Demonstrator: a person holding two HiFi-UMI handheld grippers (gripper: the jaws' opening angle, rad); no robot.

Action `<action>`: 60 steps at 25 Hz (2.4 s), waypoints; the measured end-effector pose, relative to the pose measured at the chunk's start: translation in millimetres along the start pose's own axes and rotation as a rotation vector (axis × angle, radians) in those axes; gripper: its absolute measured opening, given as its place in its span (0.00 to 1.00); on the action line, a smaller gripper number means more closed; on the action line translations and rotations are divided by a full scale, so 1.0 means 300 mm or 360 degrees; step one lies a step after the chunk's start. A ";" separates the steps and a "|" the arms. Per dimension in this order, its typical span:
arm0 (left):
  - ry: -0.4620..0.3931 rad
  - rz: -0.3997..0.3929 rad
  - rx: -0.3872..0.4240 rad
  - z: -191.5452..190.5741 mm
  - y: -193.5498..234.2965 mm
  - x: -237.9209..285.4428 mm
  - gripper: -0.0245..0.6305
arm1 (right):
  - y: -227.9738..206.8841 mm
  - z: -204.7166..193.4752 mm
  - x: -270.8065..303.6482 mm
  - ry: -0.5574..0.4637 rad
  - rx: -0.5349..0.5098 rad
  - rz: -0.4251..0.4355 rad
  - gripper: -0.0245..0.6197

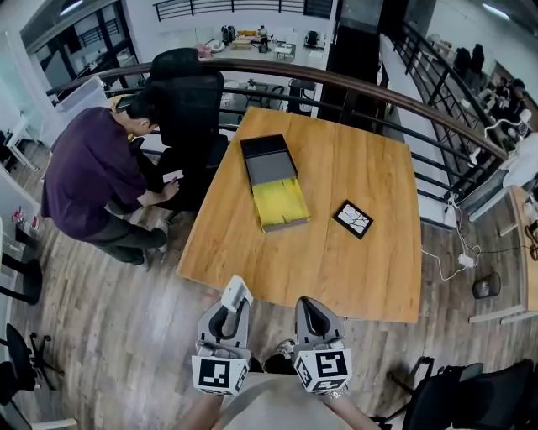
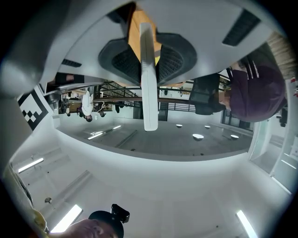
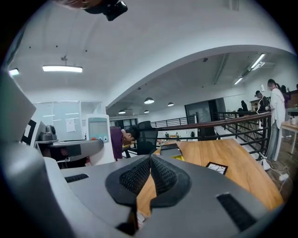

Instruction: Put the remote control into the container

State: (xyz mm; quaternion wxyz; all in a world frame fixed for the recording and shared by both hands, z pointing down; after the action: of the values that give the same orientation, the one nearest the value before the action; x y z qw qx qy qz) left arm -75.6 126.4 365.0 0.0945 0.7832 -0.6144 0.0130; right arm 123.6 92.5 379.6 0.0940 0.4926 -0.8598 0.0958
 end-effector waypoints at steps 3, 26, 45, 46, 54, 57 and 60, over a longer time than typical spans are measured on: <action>0.0021 0.0010 0.0003 0.002 -0.039 0.071 0.19 | -0.081 0.003 0.021 0.0013 0.0011 0.0002 0.07; 0.0187 -0.0116 -0.0113 -0.022 0.128 0.801 0.19 | -0.420 0.055 0.523 0.0240 -0.0035 -0.0134 0.07; 0.0721 -0.0188 -0.0440 -0.247 0.363 1.408 0.19 | -0.552 -0.018 0.987 0.0531 -0.0061 -0.0095 0.07; 0.0758 -0.0191 -0.0473 -0.275 0.375 1.442 0.19 | -0.557 -0.027 1.003 0.0546 -0.0060 -0.0095 0.07; 0.1058 -0.0179 -0.0605 -0.468 0.423 1.620 0.19 | -0.582 -0.038 1.083 0.0543 -0.0080 -0.0148 0.07; 0.1163 -0.0145 -0.0698 -0.536 0.440 1.663 0.19 | -0.603 -0.038 1.116 0.0516 -0.0060 -0.0181 0.07; 0.1239 -0.0112 -0.0825 -0.591 0.453 1.681 0.19 | -0.614 -0.051 1.126 0.0546 -0.0034 -0.0202 0.07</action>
State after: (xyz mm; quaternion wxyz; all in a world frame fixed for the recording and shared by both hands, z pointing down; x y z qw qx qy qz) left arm -66.3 -359.4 625.8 0.5108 0.6910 -0.4894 0.1487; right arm 116.2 -275.2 494.0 0.2503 0.5214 -0.7993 0.1632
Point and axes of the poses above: the fingertips, and each gripper's own axes: x forward along the fingers, y to its left, z out of its top, the point moved 10 cm from there along -x, backward along the fingers, and after that the axes turned 5 degrees about -x, right-handed, at the moved point
